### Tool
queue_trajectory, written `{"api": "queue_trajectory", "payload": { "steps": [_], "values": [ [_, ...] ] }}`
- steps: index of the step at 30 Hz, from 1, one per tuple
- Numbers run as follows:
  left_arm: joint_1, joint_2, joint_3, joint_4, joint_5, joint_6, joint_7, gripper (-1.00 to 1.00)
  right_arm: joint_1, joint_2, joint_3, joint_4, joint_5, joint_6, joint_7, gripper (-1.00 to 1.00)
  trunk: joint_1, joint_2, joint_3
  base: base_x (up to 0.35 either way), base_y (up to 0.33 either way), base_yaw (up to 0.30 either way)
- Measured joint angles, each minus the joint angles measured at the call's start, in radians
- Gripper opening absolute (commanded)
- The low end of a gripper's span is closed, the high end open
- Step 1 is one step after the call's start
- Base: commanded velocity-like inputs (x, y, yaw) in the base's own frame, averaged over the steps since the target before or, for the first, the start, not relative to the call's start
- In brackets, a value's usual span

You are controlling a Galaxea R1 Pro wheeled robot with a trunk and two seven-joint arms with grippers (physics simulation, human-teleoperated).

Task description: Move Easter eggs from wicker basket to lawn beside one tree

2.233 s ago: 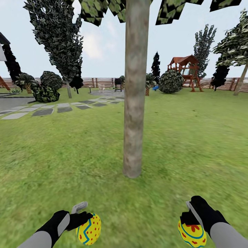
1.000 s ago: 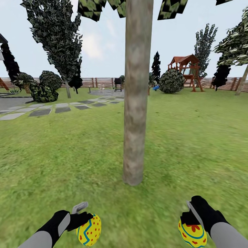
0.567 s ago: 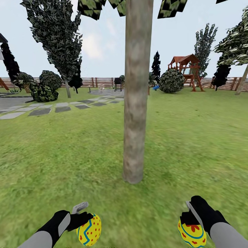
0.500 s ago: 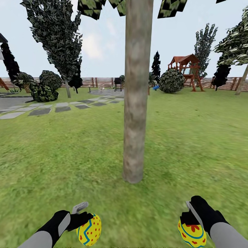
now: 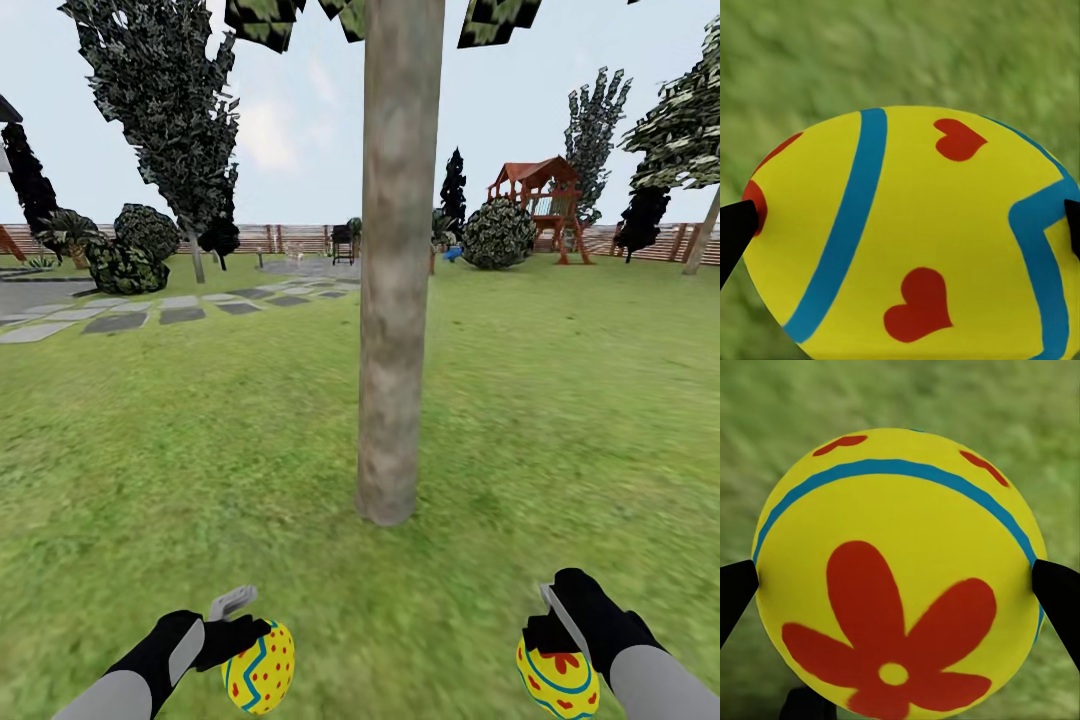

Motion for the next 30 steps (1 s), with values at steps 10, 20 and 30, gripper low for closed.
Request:
{"api": "queue_trajectory", "payload": {
  "steps": [10, 20, 30],
  "values": [
    [0.000, 0.001, -0.001, 0.000, -0.001, 0.000, 0.000, -1.00, -0.001, -0.002, 0.000, 0.000, -0.001, 0.000, 0.003, -1.00, 0.038, -0.070, -0.031, 0.000, 0.000, 0.000],
    [0.000, 0.000, -0.001, 0.000, -0.001, 0.000, -0.002, -1.00, 0.000, 0.000, 0.000, 0.000, -0.002, 0.000, 0.003, -1.00, 0.077, -0.140, -0.063, 0.000, 0.000, 0.000],
    [0.000, 0.000, -0.001, 0.000, -0.001, 0.000, -0.002, -1.00, 0.000, 0.000, 0.000, 0.000, -0.001, -0.001, 0.003, -1.00, 0.115, -0.210, -0.094, 0.000, 0.000, 0.000]
  ]
}}
